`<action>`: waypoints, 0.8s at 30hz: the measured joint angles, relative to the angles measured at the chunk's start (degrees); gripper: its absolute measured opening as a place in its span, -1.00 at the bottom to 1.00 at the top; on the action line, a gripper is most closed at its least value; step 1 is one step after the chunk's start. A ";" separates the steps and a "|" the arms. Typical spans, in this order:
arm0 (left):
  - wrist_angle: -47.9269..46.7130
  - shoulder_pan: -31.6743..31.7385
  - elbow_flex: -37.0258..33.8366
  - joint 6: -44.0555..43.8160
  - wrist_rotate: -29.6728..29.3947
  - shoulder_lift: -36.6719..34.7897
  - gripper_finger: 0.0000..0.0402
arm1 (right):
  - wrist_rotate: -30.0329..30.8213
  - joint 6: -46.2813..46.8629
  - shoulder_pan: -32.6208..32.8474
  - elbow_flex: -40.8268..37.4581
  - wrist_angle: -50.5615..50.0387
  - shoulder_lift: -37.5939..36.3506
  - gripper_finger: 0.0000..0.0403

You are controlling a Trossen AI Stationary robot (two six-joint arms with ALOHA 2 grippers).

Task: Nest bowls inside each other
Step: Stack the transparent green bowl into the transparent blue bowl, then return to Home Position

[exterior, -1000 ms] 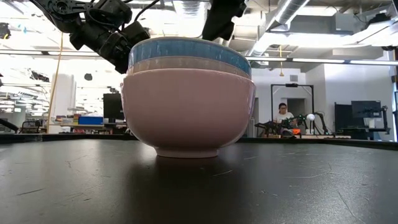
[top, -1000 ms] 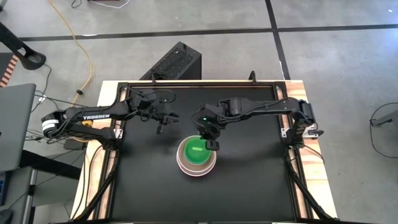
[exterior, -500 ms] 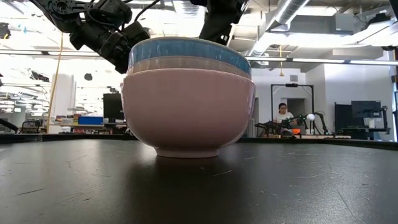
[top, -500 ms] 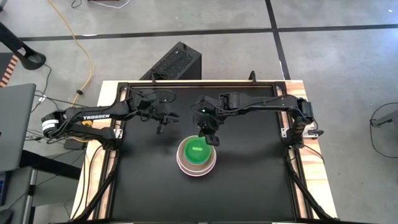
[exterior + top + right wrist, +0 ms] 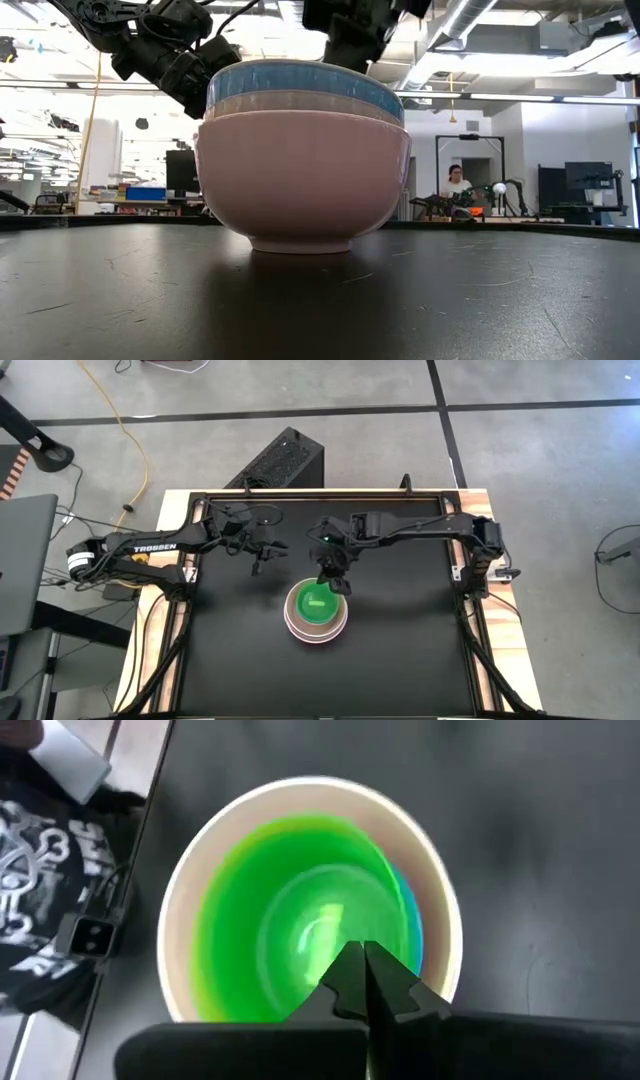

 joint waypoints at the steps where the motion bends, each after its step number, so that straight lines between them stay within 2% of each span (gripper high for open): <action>1: -0.01 -0.01 0.00 -0.01 0.00 0.01 -0.53 | 0.04 0.25 0.00 -0.06 0.50 0.00 -0.99; 7: -0.02 -0.01 0.00 -0.32 0.00 0.00 -0.53 | 0.04 0.35 -0.31 -0.02 1.42 -0.44 -0.99; 11: -0.03 0.00 0.00 -0.26 0.00 0.00 -0.53 | 0.57 -1.35 -0.59 -0.13 -1.40 -2.37 -0.99; 15: 0.84 0.00 0.00 -0.33 0.79 -0.10 -0.53 | 4.18 -3.04 -0.56 -0.17 -2.35 -8.24 -0.98; 19: 4.02 0.00 0.00 -0.57 6.81 -0.91 -0.53 | 5.45 -4.67 -0.61 -3.42 0.13 -14.44 -0.97; 24: 6.30 0.02 -0.02 -1.58 7.65 -6.78 -0.53 | 6.64 -5.80 -1.30 -13.94 7.33 -25.08 -0.97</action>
